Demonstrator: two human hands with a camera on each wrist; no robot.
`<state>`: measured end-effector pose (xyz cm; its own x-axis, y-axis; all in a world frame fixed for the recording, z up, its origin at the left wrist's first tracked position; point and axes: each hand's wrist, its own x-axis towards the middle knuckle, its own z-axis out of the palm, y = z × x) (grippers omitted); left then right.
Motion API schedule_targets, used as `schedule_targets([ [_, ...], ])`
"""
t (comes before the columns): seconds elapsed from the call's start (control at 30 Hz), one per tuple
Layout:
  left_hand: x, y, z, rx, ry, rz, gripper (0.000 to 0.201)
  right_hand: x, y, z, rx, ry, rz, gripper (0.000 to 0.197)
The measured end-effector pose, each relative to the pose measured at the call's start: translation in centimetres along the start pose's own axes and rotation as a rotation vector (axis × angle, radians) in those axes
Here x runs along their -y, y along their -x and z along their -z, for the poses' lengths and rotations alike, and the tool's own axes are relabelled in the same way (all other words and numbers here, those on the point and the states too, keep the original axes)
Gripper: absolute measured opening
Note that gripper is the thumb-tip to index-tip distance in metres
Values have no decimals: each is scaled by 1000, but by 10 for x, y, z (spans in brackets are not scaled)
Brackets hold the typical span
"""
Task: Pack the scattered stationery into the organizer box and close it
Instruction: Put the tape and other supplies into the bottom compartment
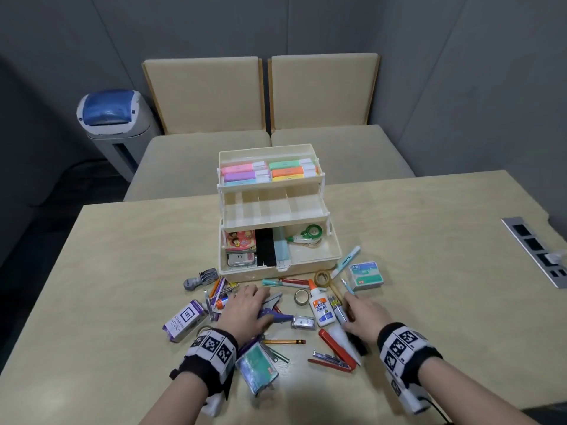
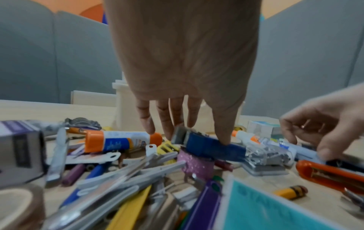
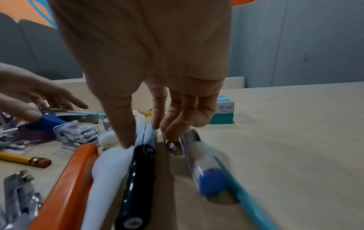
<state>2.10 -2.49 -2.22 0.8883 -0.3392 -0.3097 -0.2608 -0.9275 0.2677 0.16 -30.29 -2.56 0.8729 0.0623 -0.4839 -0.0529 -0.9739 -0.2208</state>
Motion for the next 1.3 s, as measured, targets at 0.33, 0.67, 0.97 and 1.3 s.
schedule_targets([
  [0.33,-17,12,17,-246,89,-111,36,39,43,-18,124,246,243,72],
  [0.67,-56,-69,56,-303,64,-138,35,24,36,-7,174,-149,185,75],
  [0.97,-62,-158,55,68,-52,36,50,-6,7,76,102,-993,65,51],
  [1.3,-84,-195,44,144,10,76,44,-9,-19,97,32,-1092,7,38],
])
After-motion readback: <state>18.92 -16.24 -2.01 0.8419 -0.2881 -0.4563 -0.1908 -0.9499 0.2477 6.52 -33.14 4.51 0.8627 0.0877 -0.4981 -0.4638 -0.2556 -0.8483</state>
